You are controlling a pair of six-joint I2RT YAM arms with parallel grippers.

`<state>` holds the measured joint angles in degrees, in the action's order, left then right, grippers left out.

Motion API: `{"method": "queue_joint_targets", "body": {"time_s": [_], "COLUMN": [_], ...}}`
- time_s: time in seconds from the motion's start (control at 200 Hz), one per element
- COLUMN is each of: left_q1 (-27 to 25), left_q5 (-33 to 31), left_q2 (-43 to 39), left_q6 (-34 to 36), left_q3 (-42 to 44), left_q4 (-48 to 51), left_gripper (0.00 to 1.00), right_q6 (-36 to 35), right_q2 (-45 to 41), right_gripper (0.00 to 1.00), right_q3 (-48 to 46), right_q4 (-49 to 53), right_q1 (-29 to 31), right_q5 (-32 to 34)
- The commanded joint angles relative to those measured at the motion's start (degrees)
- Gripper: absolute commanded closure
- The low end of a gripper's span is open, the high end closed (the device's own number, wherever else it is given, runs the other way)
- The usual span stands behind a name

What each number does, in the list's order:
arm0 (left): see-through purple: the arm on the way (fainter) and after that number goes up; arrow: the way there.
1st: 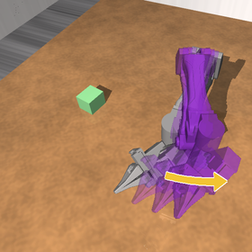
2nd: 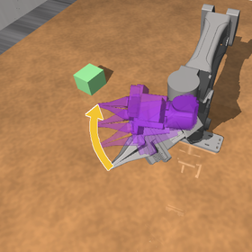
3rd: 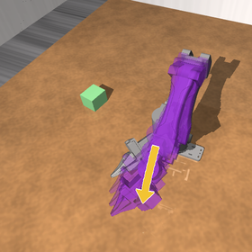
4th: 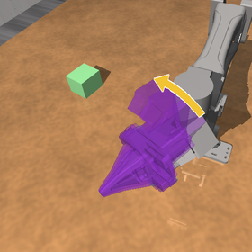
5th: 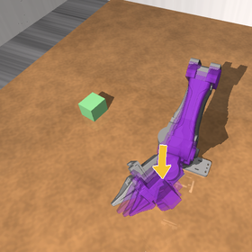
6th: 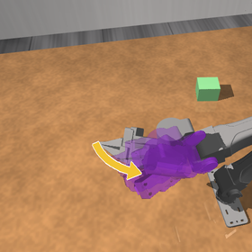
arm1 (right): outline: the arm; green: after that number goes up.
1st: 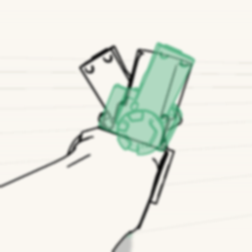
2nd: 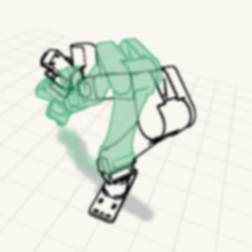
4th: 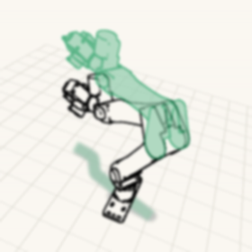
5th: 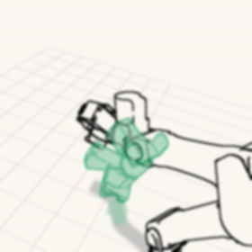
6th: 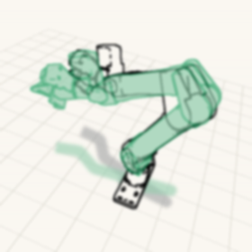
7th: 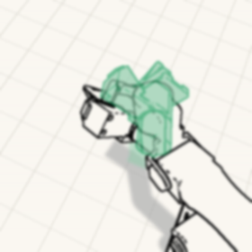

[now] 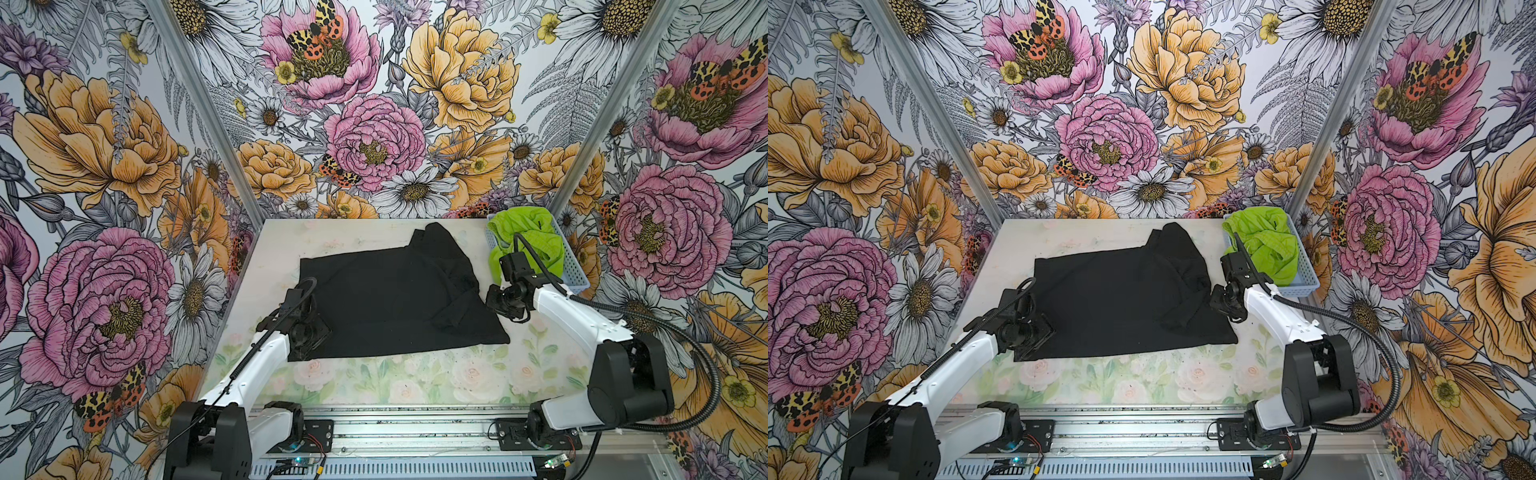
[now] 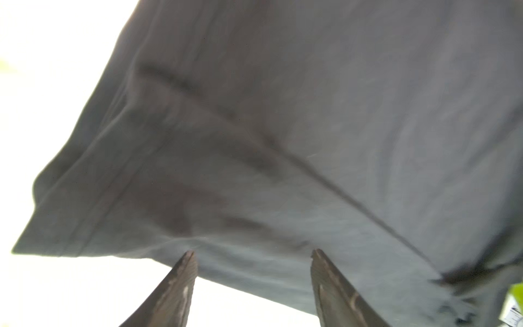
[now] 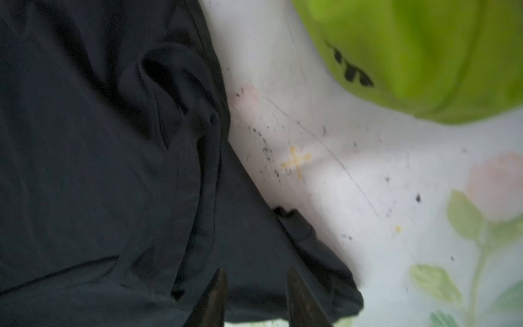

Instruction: Fold and stack the mixed laundry pile

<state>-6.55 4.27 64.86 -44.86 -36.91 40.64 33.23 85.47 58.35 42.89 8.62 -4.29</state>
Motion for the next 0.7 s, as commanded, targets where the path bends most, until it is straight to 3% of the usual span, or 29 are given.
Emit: {"method": "queue_joint_targets", "body": {"time_s": [0.0, 0.29, 0.696], "left_q1": [-0.2, -0.3, 1.3], "left_q5": [-1.2, -2.4, -10.3], "left_q2": [4.4, 23.2, 37.9], "left_q6": [1.9, 6.5, 14.4], "left_q3": [-3.9, -12.2, -21.1], "left_q4": [-2.8, -9.6, -2.4], "left_gripper": [0.30, 0.29, 0.34], "right_q6": [-4.6, -10.3, -11.2], "right_q2": [6.8, 21.7, 20.6], "right_gripper": [0.60, 0.57, 0.55], "right_q3": [5.7, 16.3, 18.4], "right_q4": [-7.4, -12.8, -11.9], "right_q1": [-1.0, -1.3, -1.6], "right_q5": [-0.2, -1.0, -0.3]}}
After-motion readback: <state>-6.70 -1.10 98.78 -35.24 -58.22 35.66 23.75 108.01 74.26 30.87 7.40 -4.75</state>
